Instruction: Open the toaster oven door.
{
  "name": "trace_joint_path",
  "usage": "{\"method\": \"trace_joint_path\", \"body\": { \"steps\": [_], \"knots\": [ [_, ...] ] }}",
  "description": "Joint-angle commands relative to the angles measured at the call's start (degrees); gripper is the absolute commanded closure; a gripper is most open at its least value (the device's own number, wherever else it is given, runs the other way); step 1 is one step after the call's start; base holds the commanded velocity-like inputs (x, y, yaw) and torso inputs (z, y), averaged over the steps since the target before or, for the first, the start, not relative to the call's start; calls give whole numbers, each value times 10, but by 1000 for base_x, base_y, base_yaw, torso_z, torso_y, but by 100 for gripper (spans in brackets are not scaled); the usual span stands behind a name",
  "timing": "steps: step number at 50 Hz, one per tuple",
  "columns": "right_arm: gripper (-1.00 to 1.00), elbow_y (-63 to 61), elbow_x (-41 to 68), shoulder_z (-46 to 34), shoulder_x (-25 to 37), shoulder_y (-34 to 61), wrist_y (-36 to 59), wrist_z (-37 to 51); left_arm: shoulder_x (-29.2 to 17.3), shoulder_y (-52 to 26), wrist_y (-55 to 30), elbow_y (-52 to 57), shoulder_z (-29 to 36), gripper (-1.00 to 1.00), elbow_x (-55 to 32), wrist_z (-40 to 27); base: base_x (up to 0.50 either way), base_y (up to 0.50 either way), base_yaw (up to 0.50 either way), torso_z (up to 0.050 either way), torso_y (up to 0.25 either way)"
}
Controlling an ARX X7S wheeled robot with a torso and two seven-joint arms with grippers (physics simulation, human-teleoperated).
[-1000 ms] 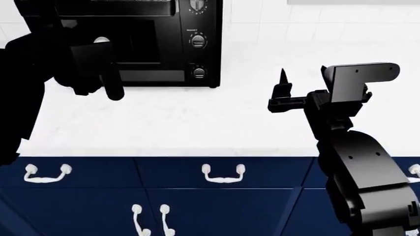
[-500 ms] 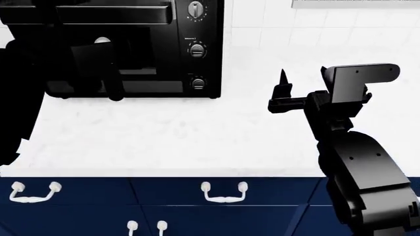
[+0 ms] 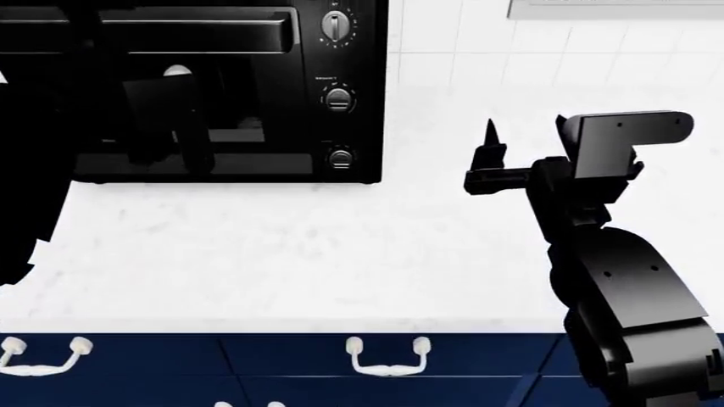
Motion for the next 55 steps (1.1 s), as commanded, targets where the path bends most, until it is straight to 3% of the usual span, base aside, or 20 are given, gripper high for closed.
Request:
{"method": "trace_joint_path", "body": {
  "steps": [1, 41, 52, 53, 55],
  "knots": [
    [-100, 0, 3, 2, 0, -1, -4, 4, 1, -1, 5, -6, 6, -100, 6, 1, 0, 0, 0, 0, 0],
    [-100, 10, 10, 5, 8, -2, -17, 8, 122, -68, 129, -285, 52, -100, 31, -72, 0, 0, 0, 0, 0],
    [-100, 5, 13, 6, 10, -3, -13, 11, 120, -70, 131, -283, 53, -100, 34, -71, 0, 0, 0, 0, 0],
    [-100, 4, 13, 6, 11, -3, -12, 12, 119, -70, 132, -281, 54, 100, 35, -72, 0, 0, 0, 0, 0],
    [-100, 4, 14, 6, 11, -3, -12, 12, 117, -69, 133, -278, 54, 100, 35, -71, 0, 0, 0, 0, 0]
  ]
}}
